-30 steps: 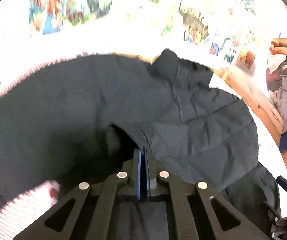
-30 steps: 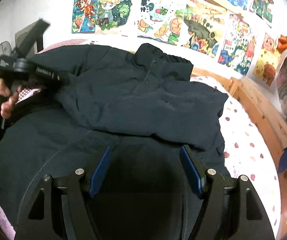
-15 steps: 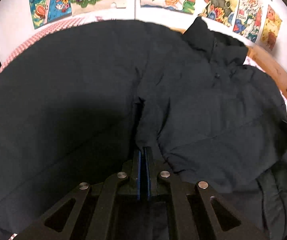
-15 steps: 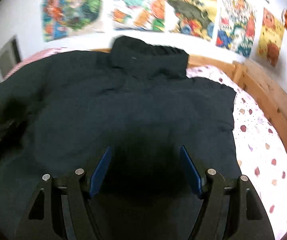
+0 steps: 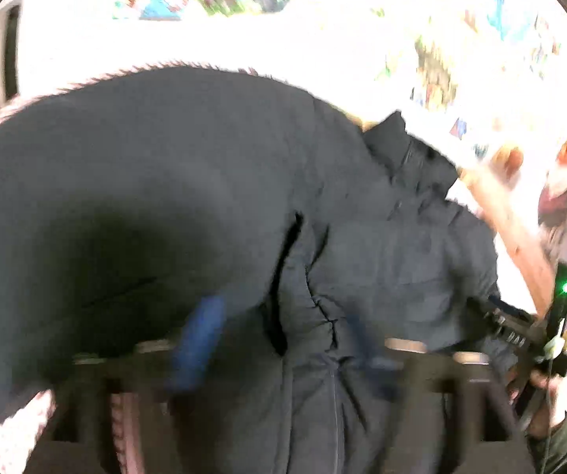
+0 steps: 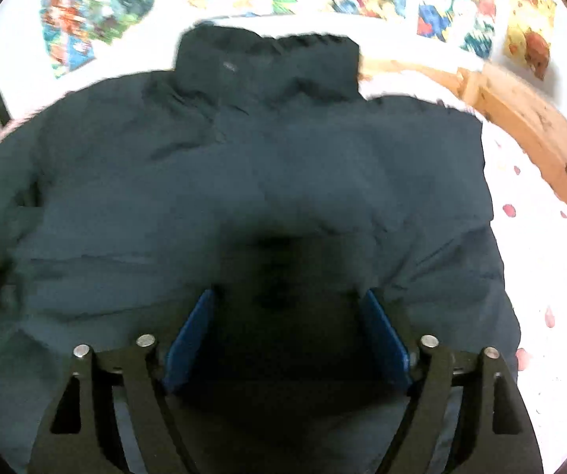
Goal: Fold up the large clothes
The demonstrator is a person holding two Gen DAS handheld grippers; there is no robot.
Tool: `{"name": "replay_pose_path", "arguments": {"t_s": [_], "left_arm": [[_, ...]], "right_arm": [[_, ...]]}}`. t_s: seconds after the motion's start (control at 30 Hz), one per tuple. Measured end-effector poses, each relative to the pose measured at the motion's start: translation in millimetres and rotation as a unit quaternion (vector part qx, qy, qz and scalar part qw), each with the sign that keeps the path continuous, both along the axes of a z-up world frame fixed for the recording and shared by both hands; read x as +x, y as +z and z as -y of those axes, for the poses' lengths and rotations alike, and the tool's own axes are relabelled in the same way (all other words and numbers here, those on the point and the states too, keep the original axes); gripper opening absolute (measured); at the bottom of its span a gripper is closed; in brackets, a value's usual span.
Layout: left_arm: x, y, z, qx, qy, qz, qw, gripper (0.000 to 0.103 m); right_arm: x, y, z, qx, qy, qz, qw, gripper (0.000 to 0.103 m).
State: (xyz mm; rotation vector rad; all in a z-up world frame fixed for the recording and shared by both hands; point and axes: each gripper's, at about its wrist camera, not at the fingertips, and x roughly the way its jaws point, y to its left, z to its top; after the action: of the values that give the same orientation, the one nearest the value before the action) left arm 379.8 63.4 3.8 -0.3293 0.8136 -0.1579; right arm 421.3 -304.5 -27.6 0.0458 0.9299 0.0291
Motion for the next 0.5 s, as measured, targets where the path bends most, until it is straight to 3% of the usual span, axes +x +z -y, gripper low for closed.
{"name": "replay_pose_path", "arguments": {"t_s": [0.1, 0.23, 0.33, 0.4, 0.5], "left_arm": [[-41.7, 23.9, -33.3, -0.04, 0.029, 0.038, 0.998, 0.096], [-83.2, 31.3, -81.3, -0.057, 0.084, 0.035, 0.9942, 0.097], [-113.0, 19.8, -124.1, -0.074, 0.147, 0.022, 0.9861, 0.097], [-130.1, 5.8, -149.6, -0.086, 0.197, 0.006, 0.9766, 0.097], [-142.0, -14.2, -175.4, -0.11, 0.236, -0.001, 0.9656, 0.097]], "right_arm": [[-19.9, 20.3, -33.4, -0.005, 0.045, 0.021, 0.999, 0.089], [-38.7, 37.1, -80.0, 0.005, 0.108, 0.031, 0.994, 0.09], [-33.3, 40.3, -121.7, 0.032, 0.134, 0.028, 0.99, 0.09], [-23.1, 37.1, -143.5, 0.022, 0.139, 0.028, 0.99, 0.09], [-7.9, 27.1, -167.9, -0.011, 0.131, 0.017, 0.991, 0.09]]}}
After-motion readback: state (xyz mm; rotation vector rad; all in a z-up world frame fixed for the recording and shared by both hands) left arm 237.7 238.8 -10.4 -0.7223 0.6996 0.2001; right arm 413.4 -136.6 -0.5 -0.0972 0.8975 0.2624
